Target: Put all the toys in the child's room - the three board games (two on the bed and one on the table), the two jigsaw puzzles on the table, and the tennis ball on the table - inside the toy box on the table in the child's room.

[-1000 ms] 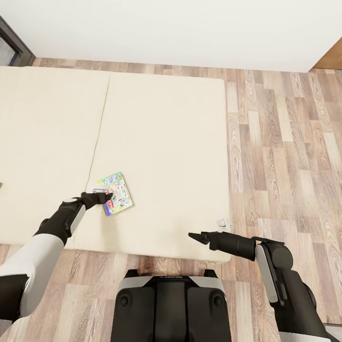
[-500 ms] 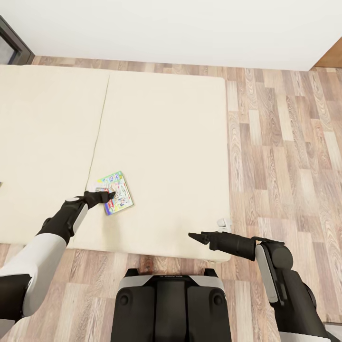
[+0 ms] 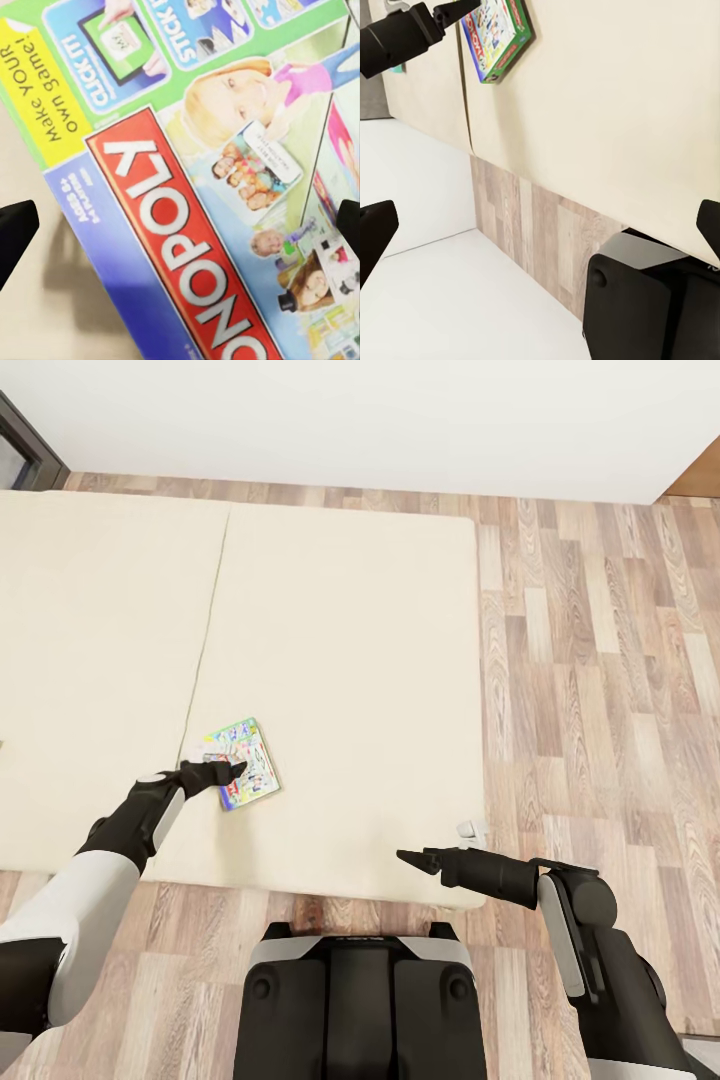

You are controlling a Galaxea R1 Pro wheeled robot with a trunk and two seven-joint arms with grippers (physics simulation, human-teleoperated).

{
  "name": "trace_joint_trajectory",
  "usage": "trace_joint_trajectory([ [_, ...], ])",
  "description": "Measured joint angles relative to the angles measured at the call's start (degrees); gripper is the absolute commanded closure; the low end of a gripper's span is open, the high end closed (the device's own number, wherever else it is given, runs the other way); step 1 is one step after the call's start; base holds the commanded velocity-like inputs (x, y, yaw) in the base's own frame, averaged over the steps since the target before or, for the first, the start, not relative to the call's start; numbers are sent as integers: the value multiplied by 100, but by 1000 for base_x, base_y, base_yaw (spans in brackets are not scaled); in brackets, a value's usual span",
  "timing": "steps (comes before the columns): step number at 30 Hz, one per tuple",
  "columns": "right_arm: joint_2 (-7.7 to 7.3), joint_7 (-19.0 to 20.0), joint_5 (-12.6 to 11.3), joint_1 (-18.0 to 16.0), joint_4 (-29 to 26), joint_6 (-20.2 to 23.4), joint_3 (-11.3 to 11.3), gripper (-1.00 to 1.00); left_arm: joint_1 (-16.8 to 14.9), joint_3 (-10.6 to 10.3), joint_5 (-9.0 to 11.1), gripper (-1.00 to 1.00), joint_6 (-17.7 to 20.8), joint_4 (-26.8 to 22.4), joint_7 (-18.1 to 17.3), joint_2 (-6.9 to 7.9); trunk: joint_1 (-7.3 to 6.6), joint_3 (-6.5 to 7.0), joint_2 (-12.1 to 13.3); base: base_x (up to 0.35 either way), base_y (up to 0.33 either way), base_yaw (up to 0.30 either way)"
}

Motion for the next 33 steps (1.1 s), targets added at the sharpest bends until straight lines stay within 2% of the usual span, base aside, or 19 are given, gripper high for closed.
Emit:
trace_joint_trajectory([
  [17,0,2,0,0,0,0,-1,-100,0,28,-10,-100,-9,17,-41,-6,0,-1,0,0,-3,0],
  [33,0,-22,11,0,7,-8,0,-100,-1,42,-37,-100,-11,29,-32,-13,-1,-1,0,0,-114,0],
])
